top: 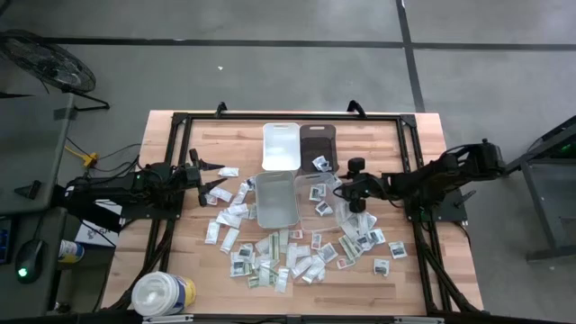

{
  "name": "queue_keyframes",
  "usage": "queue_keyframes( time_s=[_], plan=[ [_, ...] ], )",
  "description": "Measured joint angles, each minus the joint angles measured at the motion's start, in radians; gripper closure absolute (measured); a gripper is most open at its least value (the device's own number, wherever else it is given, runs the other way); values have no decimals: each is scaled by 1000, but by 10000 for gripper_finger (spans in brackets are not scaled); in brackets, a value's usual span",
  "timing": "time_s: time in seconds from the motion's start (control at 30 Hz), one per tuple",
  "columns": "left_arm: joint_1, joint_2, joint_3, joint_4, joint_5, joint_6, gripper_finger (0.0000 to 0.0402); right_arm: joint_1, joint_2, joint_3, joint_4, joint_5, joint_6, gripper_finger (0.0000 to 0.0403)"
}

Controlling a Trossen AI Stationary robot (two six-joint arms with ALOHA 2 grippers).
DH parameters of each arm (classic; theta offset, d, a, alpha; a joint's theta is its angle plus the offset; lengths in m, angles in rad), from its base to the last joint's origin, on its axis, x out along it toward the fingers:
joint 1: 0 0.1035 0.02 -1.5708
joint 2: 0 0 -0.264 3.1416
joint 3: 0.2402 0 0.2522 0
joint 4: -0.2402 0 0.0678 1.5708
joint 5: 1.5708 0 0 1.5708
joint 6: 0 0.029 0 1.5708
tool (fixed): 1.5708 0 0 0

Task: Pick & Place First Aid Supplies
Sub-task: Put the blue alcohol pad into the black bin

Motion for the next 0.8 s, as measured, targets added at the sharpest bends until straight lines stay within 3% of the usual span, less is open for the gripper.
queue_keyframes(
  time_s=[0.23, 0.67, 0.8],
  plan=[
    [0, 0, 0, 0, 0, 0, 213, -3, 9, -1, -16, -20, 43, 268],
    [0, 0, 0, 0, 0, 0, 213, -1, 12, -2, -43, -47, 181, 390],
    [0, 0, 0, 0, 0, 0, 213, -1, 12, -3, -43, -51, 185, 397]
  ],
)
